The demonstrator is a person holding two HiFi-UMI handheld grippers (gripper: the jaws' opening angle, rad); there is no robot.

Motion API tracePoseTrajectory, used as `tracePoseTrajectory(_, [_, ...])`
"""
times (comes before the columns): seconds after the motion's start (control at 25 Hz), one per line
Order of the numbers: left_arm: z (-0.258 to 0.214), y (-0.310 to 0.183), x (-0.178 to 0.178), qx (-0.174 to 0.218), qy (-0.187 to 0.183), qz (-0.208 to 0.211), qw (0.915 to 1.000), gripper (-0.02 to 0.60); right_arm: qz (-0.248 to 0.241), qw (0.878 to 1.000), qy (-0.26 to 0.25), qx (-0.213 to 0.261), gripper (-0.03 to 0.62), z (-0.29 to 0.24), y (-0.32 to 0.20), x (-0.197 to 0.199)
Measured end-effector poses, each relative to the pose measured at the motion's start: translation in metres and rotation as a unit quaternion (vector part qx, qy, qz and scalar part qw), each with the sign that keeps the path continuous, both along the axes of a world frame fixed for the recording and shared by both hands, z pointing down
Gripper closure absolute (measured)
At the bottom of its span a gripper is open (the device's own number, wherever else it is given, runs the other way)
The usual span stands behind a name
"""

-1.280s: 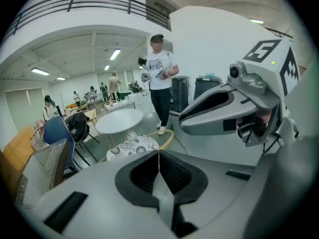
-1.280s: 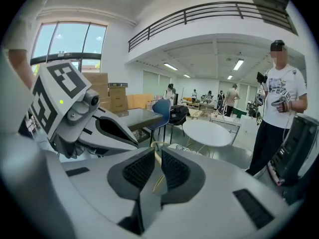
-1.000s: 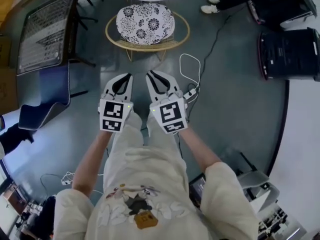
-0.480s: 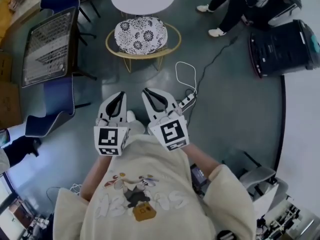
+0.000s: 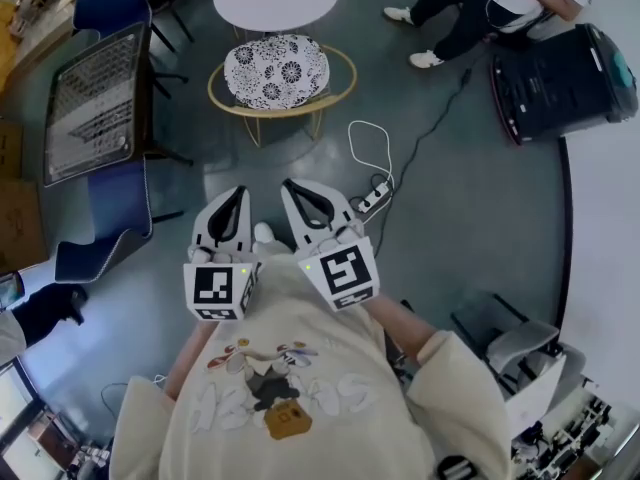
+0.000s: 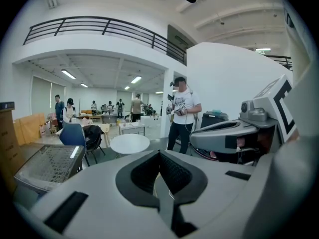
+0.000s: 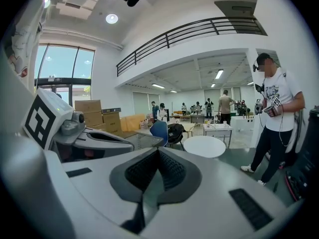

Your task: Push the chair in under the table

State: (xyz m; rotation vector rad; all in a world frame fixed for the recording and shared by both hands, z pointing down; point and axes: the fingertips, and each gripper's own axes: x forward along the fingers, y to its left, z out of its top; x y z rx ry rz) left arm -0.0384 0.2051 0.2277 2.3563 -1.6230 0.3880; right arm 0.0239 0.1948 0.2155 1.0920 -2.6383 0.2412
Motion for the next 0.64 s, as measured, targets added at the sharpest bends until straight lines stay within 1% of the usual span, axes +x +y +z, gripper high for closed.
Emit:
tracePoseTrajectory(0.2, [-0.003, -0.002, -0.004, 0.002, 0.002, 0.001, 1.0000, 0.572, 0.007, 1.000, -0.009, -0.004, 0.586, -0.002, 0.000, -0.005])
tracePoseTrajectory(0.4, [-0.003, 0.000, -0.007, -0.003, 0.008, 0.005, 1.0000, 0.572, 0.012, 1.000, -0.007, -0.007, 0.586, -0.001, 0.001, -0.012])
tracePoseTrajectory(0.64, [-0.007, -0.005, -0.016, 0.003, 0.007, 0.002, 1.0000, 0.572, 0.014, 1.000, -0.004, -0.003, 0.586, 0.000, -0.003, -0.018])
